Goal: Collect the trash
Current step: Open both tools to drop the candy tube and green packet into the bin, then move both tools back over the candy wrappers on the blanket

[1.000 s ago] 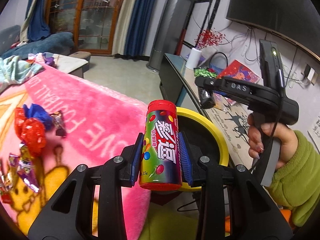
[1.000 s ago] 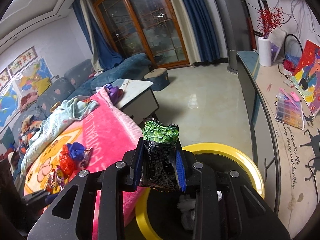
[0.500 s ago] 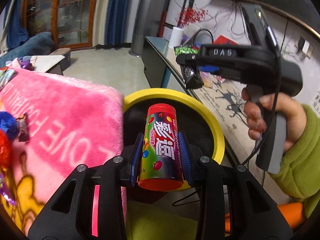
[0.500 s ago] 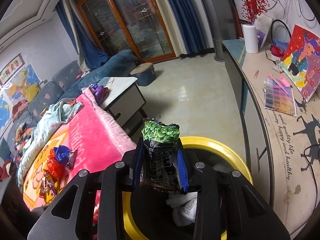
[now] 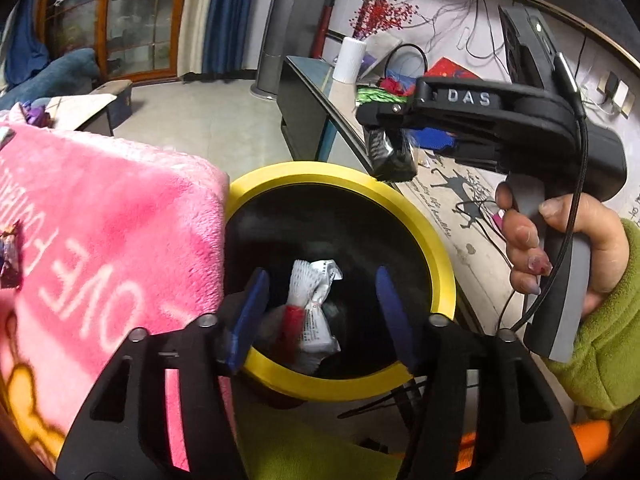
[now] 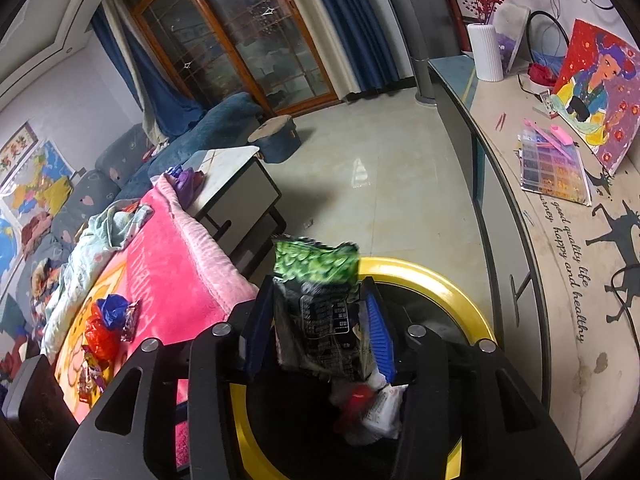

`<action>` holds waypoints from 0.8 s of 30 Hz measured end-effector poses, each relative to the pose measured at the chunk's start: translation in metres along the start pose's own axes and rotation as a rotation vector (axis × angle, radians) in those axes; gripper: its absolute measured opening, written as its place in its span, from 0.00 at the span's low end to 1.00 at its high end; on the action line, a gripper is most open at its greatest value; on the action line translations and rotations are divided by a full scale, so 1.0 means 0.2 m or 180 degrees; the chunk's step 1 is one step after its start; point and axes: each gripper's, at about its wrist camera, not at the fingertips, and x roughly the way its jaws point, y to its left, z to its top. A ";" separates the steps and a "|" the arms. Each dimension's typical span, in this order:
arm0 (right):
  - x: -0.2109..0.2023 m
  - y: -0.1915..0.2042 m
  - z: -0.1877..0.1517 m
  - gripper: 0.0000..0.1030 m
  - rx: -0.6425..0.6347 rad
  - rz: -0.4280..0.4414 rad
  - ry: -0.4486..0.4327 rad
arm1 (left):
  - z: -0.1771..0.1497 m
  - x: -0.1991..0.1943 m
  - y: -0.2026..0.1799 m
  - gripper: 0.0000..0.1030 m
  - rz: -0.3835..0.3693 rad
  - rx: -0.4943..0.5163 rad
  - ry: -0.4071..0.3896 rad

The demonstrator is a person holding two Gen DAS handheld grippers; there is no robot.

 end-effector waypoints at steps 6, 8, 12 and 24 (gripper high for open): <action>0.00 0.00 0.00 0.50 0.0020 -0.0014 0.0008 | 0.01 -0.13 0.08 0.70 0.0179 -0.0179 -0.0217; 0.00 0.00 0.00 0.51 0.0027 -0.0030 -0.0001 | 0.01 -0.18 0.11 0.80 0.0273 -0.0237 -0.0290; -0.01 0.02 0.00 0.53 0.0006 -0.0047 -0.0026 | 0.00 -0.26 0.13 0.87 0.0453 -0.0293 -0.0459; -0.11 0.26 -0.03 0.68 -0.0271 0.0013 -0.0209 | -0.02 -0.53 0.20 0.89 0.0865 -0.0392 -0.0874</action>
